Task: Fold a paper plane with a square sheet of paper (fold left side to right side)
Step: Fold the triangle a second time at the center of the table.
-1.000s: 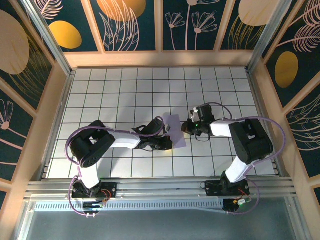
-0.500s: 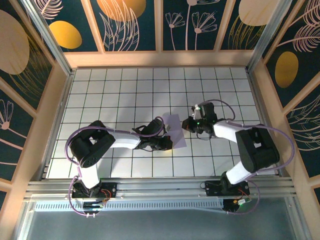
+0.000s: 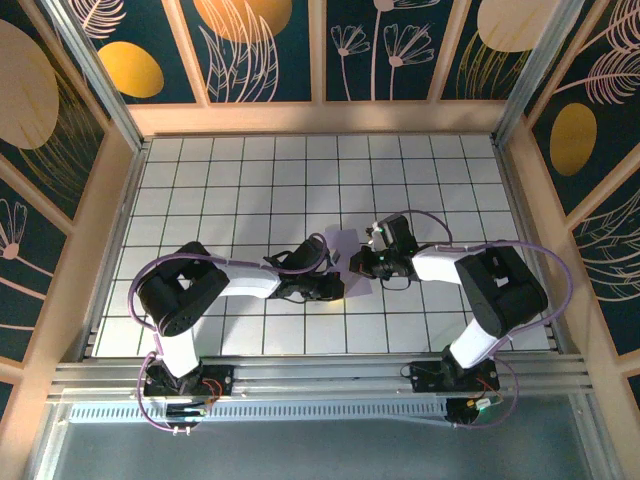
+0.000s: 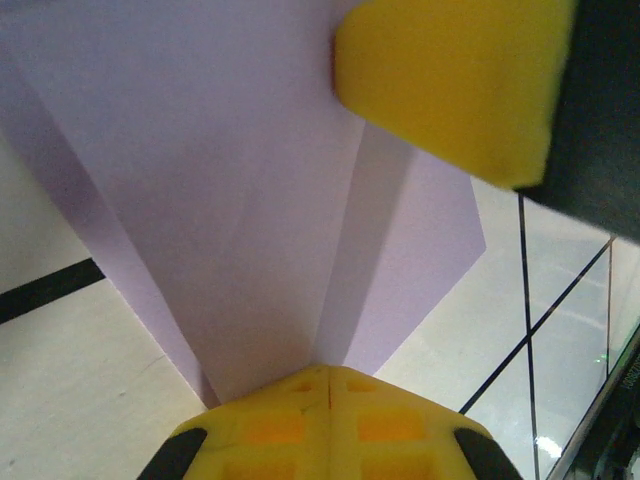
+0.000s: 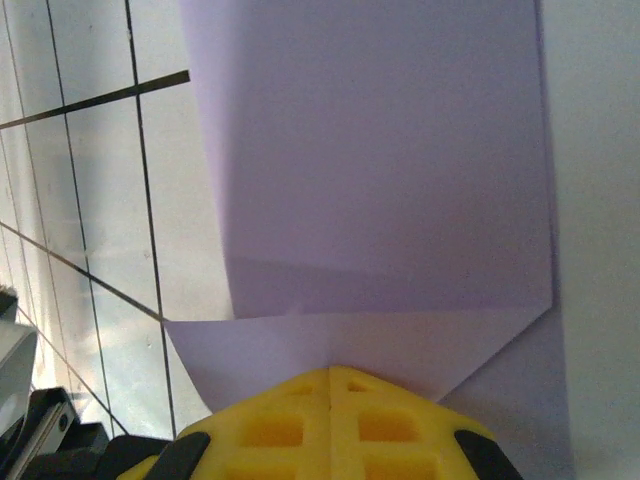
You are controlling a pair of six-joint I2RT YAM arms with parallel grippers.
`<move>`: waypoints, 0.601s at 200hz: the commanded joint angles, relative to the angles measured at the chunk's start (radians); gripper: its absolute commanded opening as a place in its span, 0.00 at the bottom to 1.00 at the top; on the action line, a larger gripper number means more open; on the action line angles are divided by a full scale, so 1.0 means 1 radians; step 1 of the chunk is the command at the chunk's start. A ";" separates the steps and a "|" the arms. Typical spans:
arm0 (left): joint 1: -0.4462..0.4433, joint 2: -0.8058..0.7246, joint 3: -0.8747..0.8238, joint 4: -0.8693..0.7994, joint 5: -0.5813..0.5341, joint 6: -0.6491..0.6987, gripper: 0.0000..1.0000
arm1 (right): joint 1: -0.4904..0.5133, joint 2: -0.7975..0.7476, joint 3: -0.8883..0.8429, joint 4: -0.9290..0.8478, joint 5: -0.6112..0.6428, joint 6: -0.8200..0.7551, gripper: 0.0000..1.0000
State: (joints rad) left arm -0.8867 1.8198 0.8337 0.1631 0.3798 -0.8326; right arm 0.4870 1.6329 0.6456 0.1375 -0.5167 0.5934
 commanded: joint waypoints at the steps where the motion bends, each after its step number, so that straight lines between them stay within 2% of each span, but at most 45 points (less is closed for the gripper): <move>1: -0.002 -0.026 -0.010 -0.065 -0.019 -0.010 0.03 | -0.001 0.022 0.022 -0.030 0.040 -0.007 0.00; 52: 0.005 -0.050 0.032 -0.067 0.018 -0.009 0.04 | -0.017 0.051 -0.003 -0.066 0.050 0.000 0.00; 120: 0.029 0.021 0.116 -0.067 0.037 0.014 0.03 | -0.016 0.052 -0.015 -0.058 0.039 0.006 0.00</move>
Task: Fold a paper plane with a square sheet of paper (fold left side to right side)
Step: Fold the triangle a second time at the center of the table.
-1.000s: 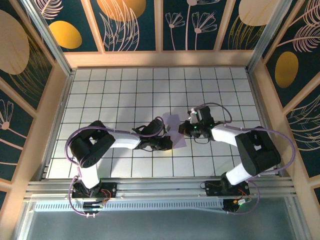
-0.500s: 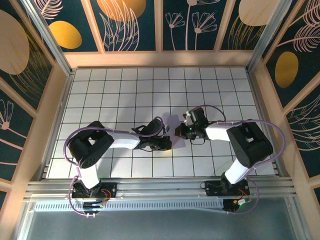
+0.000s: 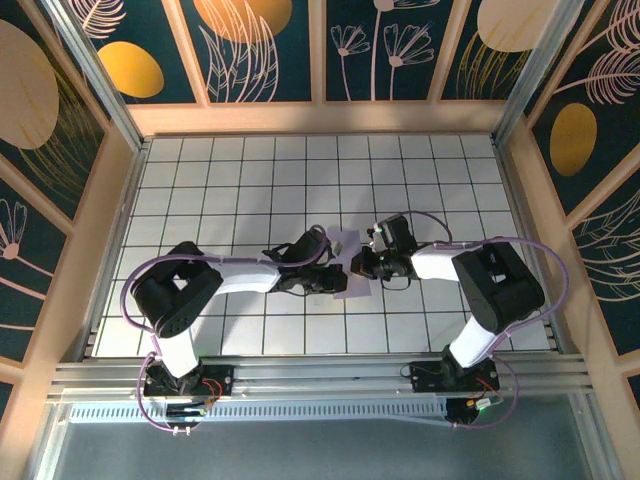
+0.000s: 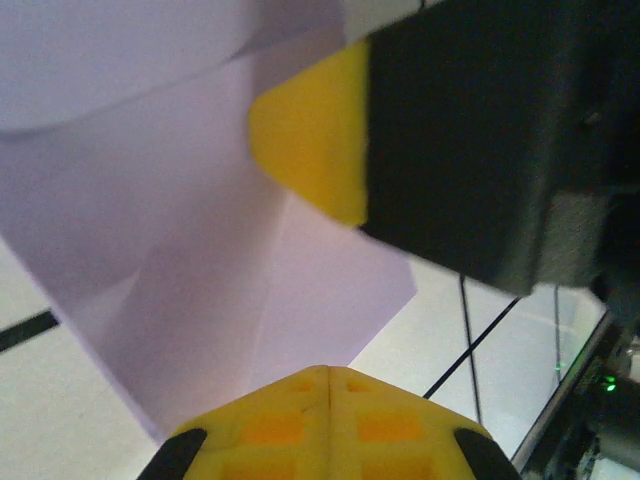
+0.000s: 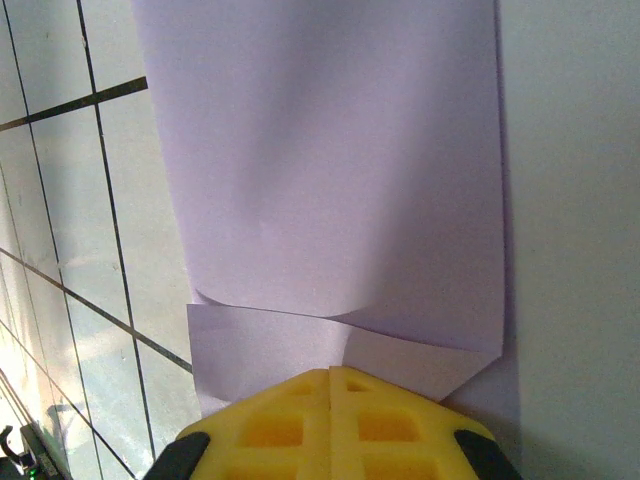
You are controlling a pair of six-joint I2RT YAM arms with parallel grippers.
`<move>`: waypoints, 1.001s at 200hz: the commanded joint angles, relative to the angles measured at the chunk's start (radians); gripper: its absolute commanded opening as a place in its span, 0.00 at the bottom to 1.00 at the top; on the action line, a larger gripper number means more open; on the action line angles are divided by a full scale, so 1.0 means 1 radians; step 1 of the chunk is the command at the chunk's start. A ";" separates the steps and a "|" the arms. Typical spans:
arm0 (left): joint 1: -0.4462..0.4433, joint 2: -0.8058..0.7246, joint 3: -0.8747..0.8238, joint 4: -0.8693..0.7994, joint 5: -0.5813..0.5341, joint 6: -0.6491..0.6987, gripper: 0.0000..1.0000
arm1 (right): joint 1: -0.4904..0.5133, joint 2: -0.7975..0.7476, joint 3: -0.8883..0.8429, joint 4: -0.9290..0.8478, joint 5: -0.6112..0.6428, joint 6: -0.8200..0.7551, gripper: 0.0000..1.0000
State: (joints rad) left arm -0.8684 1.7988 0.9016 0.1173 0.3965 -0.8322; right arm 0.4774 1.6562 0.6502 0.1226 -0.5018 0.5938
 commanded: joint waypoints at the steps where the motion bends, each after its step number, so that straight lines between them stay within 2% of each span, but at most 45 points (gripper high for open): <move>1: 0.011 0.043 0.050 -0.022 0.021 0.014 0.04 | -0.006 0.029 -0.020 -0.043 0.024 0.005 0.00; 72: 0.017 0.107 0.065 -0.065 -0.002 0.060 0.03 | -0.005 0.034 -0.024 -0.044 0.023 0.005 0.00; 131: 0.017 0.097 0.021 -0.077 -0.024 0.075 0.03 | -0.021 0.042 -0.019 -0.067 0.030 -0.013 0.00; 167: 0.017 0.096 -0.008 -0.034 -0.003 0.057 0.03 | -0.022 -0.001 0.025 -0.043 -0.038 -0.007 0.00; 200: 0.017 0.099 -0.009 -0.027 -0.007 0.054 0.03 | -0.010 -0.070 0.032 -0.039 -0.044 0.014 0.00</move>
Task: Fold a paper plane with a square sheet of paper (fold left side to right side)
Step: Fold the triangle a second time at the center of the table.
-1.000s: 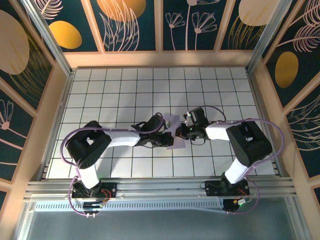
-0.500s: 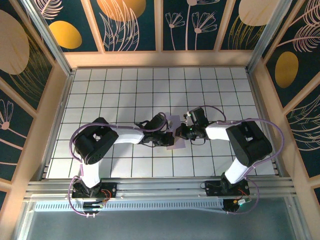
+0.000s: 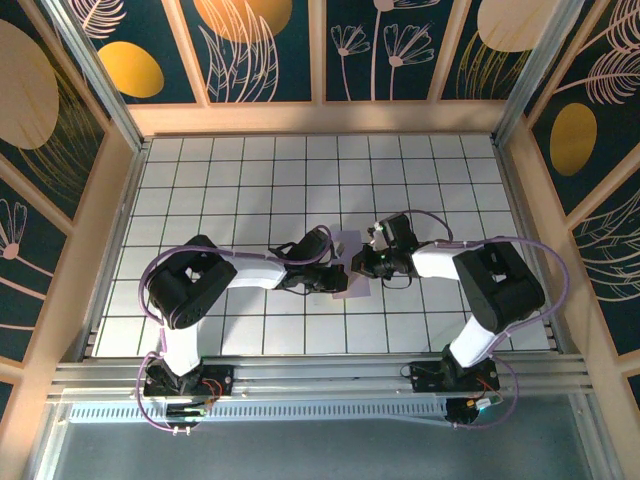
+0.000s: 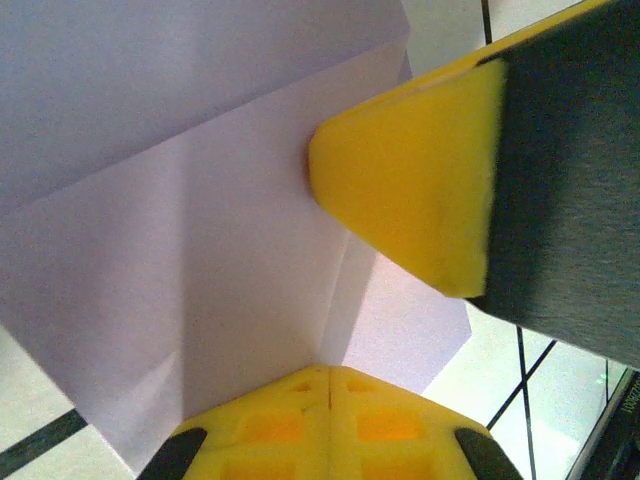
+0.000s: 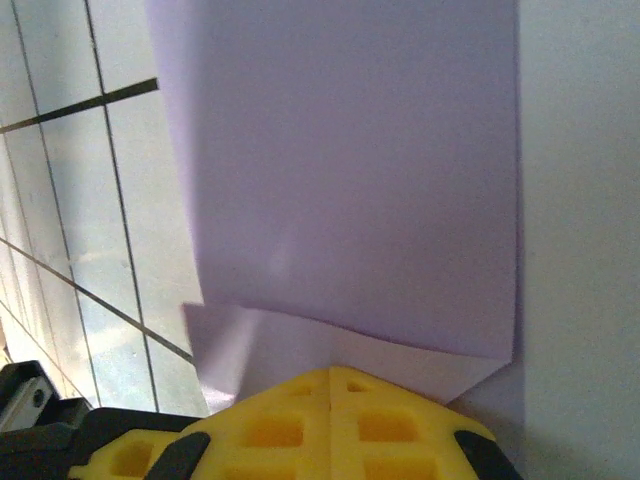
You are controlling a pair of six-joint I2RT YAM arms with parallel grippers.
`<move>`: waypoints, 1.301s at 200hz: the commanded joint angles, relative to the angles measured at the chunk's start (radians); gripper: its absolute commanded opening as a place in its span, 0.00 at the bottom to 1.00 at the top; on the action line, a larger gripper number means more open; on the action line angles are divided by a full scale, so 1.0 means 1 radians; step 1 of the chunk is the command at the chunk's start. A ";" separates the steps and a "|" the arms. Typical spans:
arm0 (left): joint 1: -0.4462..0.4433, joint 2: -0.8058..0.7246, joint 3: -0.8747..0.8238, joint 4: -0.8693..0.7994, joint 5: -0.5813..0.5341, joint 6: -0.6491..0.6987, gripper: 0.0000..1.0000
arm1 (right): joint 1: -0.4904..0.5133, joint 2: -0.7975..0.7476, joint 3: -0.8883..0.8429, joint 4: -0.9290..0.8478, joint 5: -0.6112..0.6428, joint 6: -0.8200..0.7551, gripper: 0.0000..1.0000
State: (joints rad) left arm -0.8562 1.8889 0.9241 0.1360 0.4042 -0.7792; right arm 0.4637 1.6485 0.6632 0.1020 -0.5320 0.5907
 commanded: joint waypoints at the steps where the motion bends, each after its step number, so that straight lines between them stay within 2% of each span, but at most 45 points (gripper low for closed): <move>1: 0.005 0.010 -0.031 -0.045 -0.015 0.001 0.03 | 0.005 -0.063 0.018 -0.018 -0.014 0.019 0.00; 36: 0.005 0.008 -0.035 -0.050 -0.022 0.003 0.03 | 0.041 -0.091 -0.049 0.032 -0.011 0.081 0.00; 75: 0.005 0.005 -0.038 -0.054 -0.026 0.002 0.03 | 0.068 -0.045 -0.087 0.093 -0.010 0.129 0.00; 113: 0.005 0.006 -0.034 -0.071 -0.040 0.002 0.03 | 0.063 0.004 -0.067 0.069 0.036 0.099 0.00; 169: 0.005 0.014 -0.047 -0.087 -0.057 0.006 0.02 | -0.010 0.017 -0.034 -0.013 0.081 0.024 0.00; 236: 0.005 0.015 -0.077 -0.050 -0.050 -0.010 0.02 | -0.174 0.065 0.022 -0.085 0.091 -0.099 0.00; 260: 0.005 0.007 -0.077 -0.041 -0.048 -0.009 0.02 | -0.186 0.039 0.057 -0.129 0.093 -0.122 0.00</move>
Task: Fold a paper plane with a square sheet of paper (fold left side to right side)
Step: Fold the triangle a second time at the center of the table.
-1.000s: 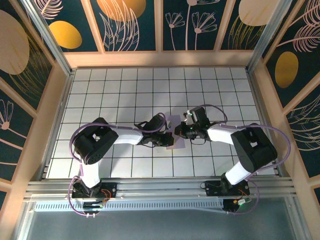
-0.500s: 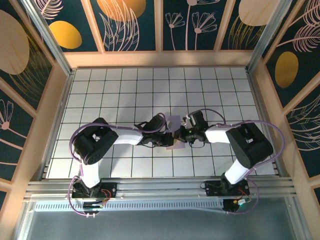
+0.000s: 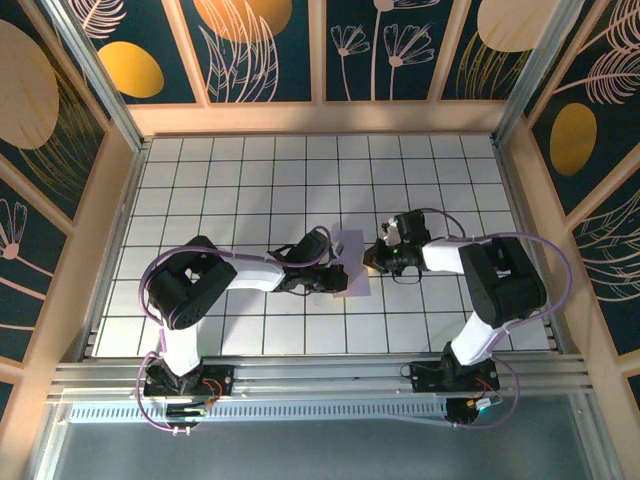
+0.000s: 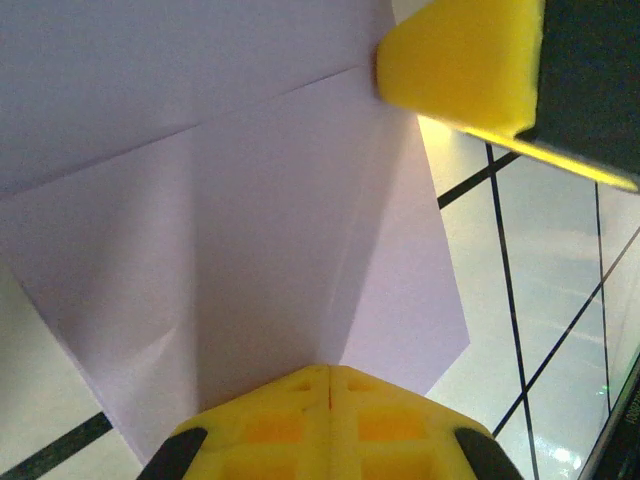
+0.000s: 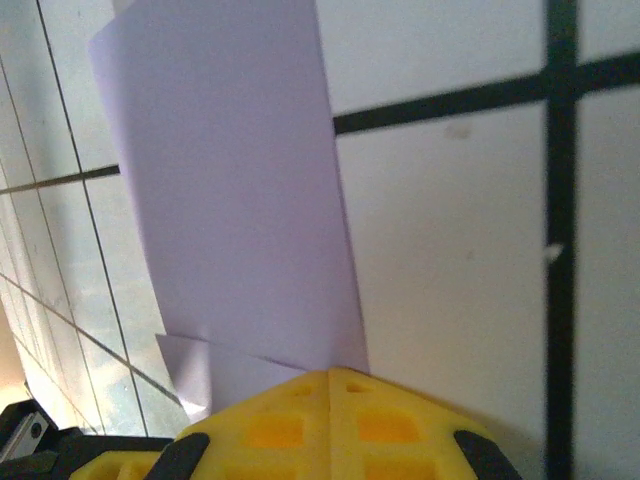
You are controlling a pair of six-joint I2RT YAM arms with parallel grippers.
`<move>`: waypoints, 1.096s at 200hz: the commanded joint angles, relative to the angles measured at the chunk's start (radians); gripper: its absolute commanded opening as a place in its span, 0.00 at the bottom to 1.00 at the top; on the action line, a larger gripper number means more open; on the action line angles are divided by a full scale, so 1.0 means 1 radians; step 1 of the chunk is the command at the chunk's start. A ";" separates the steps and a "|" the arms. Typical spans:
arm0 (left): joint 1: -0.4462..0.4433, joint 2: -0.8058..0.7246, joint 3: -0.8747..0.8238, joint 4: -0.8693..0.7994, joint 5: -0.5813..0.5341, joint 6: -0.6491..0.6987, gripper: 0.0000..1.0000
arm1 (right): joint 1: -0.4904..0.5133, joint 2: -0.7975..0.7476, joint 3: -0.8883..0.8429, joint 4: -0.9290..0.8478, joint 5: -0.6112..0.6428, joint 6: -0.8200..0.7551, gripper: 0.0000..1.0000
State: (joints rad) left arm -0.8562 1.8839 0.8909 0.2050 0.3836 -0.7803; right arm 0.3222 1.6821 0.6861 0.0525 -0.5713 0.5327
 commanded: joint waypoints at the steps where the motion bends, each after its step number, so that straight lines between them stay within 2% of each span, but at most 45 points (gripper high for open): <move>1: 0.005 0.011 -0.044 -0.109 -0.027 -0.008 0.02 | -0.045 0.001 0.035 -0.080 0.131 -0.064 0.00; 48: 0.005 0.001 -0.036 -0.093 -0.015 -0.011 0.02 | 0.017 -0.128 -0.024 -0.054 0.073 0.018 0.00; 89: 0.006 -0.006 -0.026 -0.089 -0.011 -0.012 0.02 | 0.118 -0.110 -0.051 0.052 0.041 0.108 0.00; 139: 0.006 -0.023 0.015 -0.074 0.014 -0.022 0.02 | 0.124 -0.007 -0.019 0.038 0.076 0.083 0.00; 219: 0.022 0.021 0.123 -0.124 0.040 0.028 0.03 | 0.121 0.025 -0.053 -0.045 0.108 0.048 0.00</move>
State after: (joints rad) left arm -0.8421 1.8801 0.9611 0.1154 0.3977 -0.7822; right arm 0.4442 1.6638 0.6575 0.0982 -0.5236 0.6075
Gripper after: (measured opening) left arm 0.044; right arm 0.046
